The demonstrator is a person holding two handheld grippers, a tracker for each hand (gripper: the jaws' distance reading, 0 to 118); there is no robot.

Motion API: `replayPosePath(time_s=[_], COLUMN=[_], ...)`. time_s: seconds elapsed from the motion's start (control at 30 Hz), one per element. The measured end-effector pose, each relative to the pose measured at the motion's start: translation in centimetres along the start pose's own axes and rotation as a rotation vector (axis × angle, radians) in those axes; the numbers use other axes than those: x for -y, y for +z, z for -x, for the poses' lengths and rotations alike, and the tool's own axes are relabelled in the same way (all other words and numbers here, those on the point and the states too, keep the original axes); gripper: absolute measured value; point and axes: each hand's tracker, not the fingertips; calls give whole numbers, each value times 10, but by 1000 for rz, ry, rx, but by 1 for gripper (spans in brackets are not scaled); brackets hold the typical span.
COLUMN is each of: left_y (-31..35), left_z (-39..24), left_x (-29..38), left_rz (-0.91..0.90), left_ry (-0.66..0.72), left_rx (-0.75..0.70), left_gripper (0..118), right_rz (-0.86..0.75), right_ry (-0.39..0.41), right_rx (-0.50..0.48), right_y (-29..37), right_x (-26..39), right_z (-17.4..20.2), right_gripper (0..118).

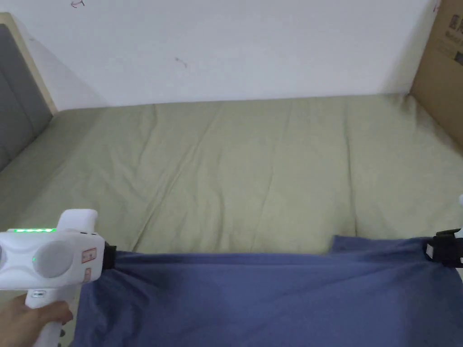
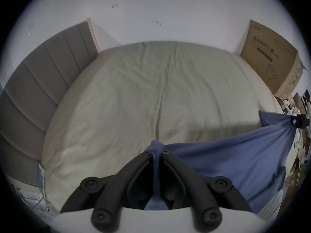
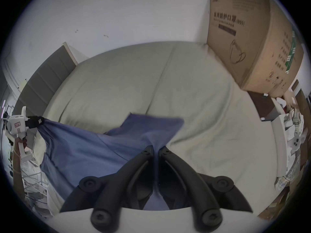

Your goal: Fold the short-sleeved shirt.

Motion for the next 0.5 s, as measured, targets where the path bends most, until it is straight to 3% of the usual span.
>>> replayPosePath(time_s=[0.23,0.33,0.47,0.5], left_y=[111,121,107,97], left_z=[22,30,29,26], left_x=[70,113,173,185], left_rz=[-72,-13,72,118], left_ry=[71,104,144,152], left_rx=[40,45,28,13], left_gripper=[2,2,3,5], right_rz=[-51,26,158,168], right_ry=[-7,21,-36,-13], right_rx=[-52,-31,-17,9], right_y=[93,103,85,75], right_x=[78,134,216,234], right_z=[7,11,17,21], right_gripper=[5,5,5,6])
